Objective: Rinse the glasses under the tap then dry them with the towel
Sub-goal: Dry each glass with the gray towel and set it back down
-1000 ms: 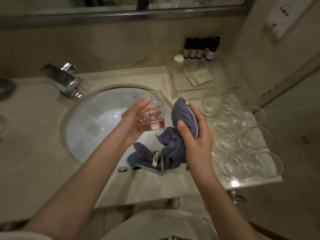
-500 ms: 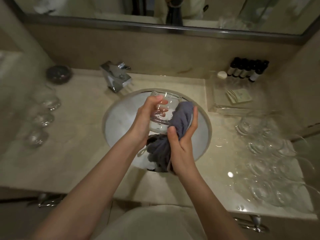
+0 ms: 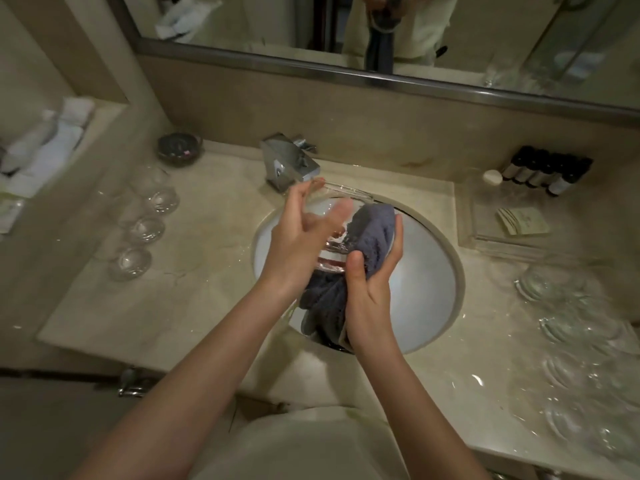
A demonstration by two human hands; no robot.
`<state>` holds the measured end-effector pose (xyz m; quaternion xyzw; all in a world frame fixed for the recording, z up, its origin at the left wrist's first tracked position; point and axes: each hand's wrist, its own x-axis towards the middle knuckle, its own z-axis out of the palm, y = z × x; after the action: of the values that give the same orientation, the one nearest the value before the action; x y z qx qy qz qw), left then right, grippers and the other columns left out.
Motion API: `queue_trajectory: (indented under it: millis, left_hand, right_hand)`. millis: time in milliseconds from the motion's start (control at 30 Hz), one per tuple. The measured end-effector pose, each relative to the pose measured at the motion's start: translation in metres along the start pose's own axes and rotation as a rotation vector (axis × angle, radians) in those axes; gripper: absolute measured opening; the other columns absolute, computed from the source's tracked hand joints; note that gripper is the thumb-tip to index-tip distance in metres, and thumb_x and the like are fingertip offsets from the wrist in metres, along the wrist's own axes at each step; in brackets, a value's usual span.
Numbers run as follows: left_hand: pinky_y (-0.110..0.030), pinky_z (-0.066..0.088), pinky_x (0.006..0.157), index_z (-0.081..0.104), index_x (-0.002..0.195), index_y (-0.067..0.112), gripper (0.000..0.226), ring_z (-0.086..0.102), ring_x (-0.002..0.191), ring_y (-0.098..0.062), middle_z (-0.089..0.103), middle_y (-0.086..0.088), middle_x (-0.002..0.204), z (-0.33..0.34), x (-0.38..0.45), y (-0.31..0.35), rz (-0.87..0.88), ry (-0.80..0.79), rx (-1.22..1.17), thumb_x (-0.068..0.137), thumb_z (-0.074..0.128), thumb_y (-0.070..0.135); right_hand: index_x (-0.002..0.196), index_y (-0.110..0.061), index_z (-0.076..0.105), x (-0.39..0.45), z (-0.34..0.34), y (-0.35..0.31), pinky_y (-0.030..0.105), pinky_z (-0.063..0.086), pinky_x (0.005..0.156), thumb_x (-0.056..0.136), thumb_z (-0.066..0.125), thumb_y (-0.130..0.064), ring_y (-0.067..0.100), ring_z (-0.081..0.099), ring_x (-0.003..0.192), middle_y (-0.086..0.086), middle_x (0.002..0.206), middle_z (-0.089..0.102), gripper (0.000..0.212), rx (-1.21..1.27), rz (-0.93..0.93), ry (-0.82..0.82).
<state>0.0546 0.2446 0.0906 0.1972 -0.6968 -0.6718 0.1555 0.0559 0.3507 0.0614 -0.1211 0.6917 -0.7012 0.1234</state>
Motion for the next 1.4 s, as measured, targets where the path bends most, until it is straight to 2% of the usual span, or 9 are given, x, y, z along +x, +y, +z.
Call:
queue_trajectory:
  millis: [167, 267, 400, 533, 700, 900, 1133, 1267, 1400]
  left_hand:
    - [-0.027, 0.053, 0.083, 0.056, 0.122, 0.028, 0.073, 0.069, 0.098, -0.009, 0.063, 0.009, 0.12, -0.015, 0.006, -0.001, -0.047, -0.073, -0.068, 0.059, 0.067, 0.063]
    - [-0.043, 0.053, 0.093, 0.065, 0.11, 0.036, 0.054, 0.067, 0.106, -0.017, 0.069, 0.004, 0.113, -0.026, 0.007, -0.004, -0.147, -0.102, -0.112, 0.065, 0.063, 0.067]
    - [-0.012, 0.048, 0.059, 0.061, 0.112, 0.023, 0.04, 0.059, 0.084, -0.009, 0.06, 0.005, 0.093, -0.044, 0.007, -0.005, -0.154, 0.086, -0.019, 0.091, 0.051, 0.056]
    - [-0.036, 0.055, 0.084, 0.044, 0.117, 0.029, 0.071, 0.065, 0.097, -0.014, 0.063, 0.004, 0.107, -0.067, 0.001, -0.014, -0.135, 0.188, 0.091, 0.071, 0.043, 0.083]
    - [-0.027, 0.052, 0.072, 0.055, 0.112, 0.021, 0.072, 0.069, 0.09, -0.014, 0.066, -0.006, 0.111, -0.085, 0.006, -0.015, -0.177, 0.141, -0.051, 0.057, 0.069, 0.066]
    - [-0.025, 0.054, 0.06, 0.064, 0.102, 0.013, 0.056, 0.07, 0.071, -0.016, 0.073, -0.004, 0.082, -0.105, 0.006, -0.011, -0.241, -0.007, -0.328, 0.071, 0.06, 0.061]
    - [-0.042, 0.055, 0.091, 0.065, 0.113, 0.019, 0.071, 0.068, 0.101, -0.027, 0.068, -0.012, 0.109, -0.115, 0.007, -0.016, -0.242, 0.043, -0.245, 0.074, 0.051, 0.077]
    - [-0.031, 0.055, 0.07, 0.055, 0.106, 0.023, 0.056, 0.07, 0.082, -0.015, 0.071, 0.005, 0.083, -0.121, 0.004, -0.018, -0.143, 0.117, -0.191, 0.074, 0.046, 0.068]
    - [-0.018, 0.049, 0.052, 0.054, 0.108, 0.015, 0.051, 0.066, 0.061, -0.002, 0.068, 0.007, 0.075, -0.125, -0.002, -0.016, -0.137, 0.036, -0.31, 0.071, 0.066, 0.049]
  right_hand:
    - [0.127, -0.066, 0.004, -0.001, 0.007, -0.001, 0.011, 0.035, 0.102, 0.089, 0.042, -0.059, -0.032, 0.041, 0.107, -0.047, 0.122, 0.031, 0.055, 0.063, -0.014, 0.006]
    - [0.128, -0.064, 0.007, -0.001, 0.015, 0.001, 0.009, 0.037, 0.101, 0.091, 0.045, -0.053, -0.029, 0.043, 0.109, -0.044, 0.123, 0.032, 0.054, 0.076, -0.019, -0.003]
    - [0.132, -0.064, 0.005, -0.001, 0.037, 0.005, 0.005, 0.028, 0.103, 0.089, 0.046, -0.05, -0.03, 0.028, 0.121, -0.054, 0.128, 0.022, 0.061, -0.037, -0.074, -0.054]
    - [0.139, -0.059, 0.008, 0.0, 0.06, 0.003, 0.026, 0.025, 0.117, 0.088, 0.046, -0.057, -0.012, 0.021, 0.14, -0.034, 0.153, 0.018, 0.063, -0.086, -0.149, -0.107]
    - [0.142, -0.055, 0.01, -0.001, 0.082, 0.002, 0.044, 0.029, 0.118, 0.091, 0.05, -0.049, 0.006, 0.023, 0.146, -0.011, 0.161, 0.018, 0.066, -0.068, -0.211, -0.122]
    - [0.133, -0.063, 0.012, 0.0, 0.095, 0.003, 0.037, 0.034, 0.116, 0.09, 0.053, -0.044, -0.008, 0.036, 0.134, -0.037, 0.139, 0.033, 0.063, 0.125, -0.075, -0.102]
    - [0.127, -0.069, 0.013, -0.005, 0.103, -0.005, 0.03, 0.037, 0.113, 0.088, 0.05, -0.047, -0.019, 0.04, 0.124, -0.046, 0.13, 0.031, 0.058, 0.063, -0.053, -0.067]
    - [0.129, -0.073, 0.013, -0.009, 0.111, -0.005, 0.033, 0.029, 0.118, 0.089, 0.052, -0.049, -0.003, 0.029, 0.141, -0.019, 0.156, 0.024, 0.06, 0.002, -0.163, -0.068]
    - [0.129, -0.073, 0.014, -0.013, 0.121, -0.002, 0.027, 0.031, 0.116, 0.09, 0.055, -0.043, -0.003, 0.031, 0.14, -0.033, 0.147, 0.025, 0.064, 0.042, -0.172, -0.086]
